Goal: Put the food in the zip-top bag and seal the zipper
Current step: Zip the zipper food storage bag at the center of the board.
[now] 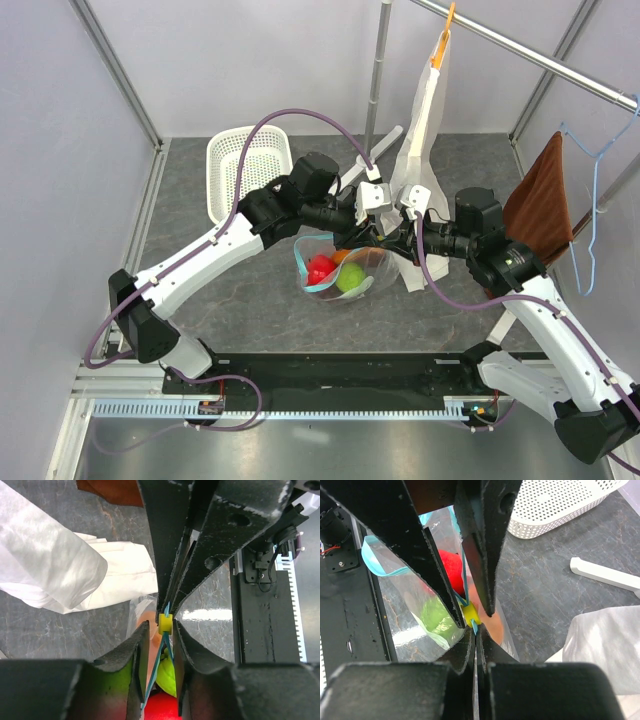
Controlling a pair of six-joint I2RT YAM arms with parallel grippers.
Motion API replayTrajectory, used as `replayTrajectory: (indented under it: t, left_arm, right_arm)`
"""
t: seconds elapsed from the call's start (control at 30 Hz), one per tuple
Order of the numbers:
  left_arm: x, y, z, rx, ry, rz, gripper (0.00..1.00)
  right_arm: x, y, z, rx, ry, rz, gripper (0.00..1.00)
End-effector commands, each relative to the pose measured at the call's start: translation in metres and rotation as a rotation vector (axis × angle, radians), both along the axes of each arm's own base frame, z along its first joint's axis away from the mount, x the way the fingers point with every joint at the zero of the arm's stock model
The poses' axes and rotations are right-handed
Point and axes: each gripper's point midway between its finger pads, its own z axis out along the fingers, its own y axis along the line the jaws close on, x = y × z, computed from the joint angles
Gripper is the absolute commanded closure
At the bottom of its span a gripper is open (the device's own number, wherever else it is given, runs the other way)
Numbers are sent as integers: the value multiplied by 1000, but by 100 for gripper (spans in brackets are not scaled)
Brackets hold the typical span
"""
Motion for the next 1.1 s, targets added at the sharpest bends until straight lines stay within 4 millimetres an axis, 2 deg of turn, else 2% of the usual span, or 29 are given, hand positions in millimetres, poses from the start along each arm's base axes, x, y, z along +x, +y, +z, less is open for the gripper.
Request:
replayTrajectory:
  t: [0.0, 0.2, 0.47, 0.67, 0.7, 0.8, 1.0, 1.07]
  left_arm:
    - [-4, 1, 21, -53, -29, -10, 63]
    - [-10, 0, 33, -80, -18, -24, 59]
    - [-10, -5, 32, -80, 6, -37, 61]
    - [-13, -5, 35, -91, 17, -48, 76]
    - [-13, -4, 35, -90, 19, -48, 85]
    - [-11, 1, 32, -78, 22, -36, 98]
    - [-7, 20, 16, -36, 70, -18, 98]
    - [-5, 31, 6, -8, 70, -2, 98]
  right_arm:
    - [-6, 2, 25, 41, -79, 24, 100]
    - [-5, 3, 24, 42, -73, 28, 100]
    - [-4, 4, 26, 43, -78, 29, 100]
    - [-3, 4, 23, 39, -73, 28, 100]
    - [-4, 3, 23, 38, -75, 27, 100]
    - [-3, 3, 23, 36, -78, 21, 100]
    - [3, 0, 22, 28, -72, -22, 100]
    - [3, -1, 23, 31, -76, -29, 100]
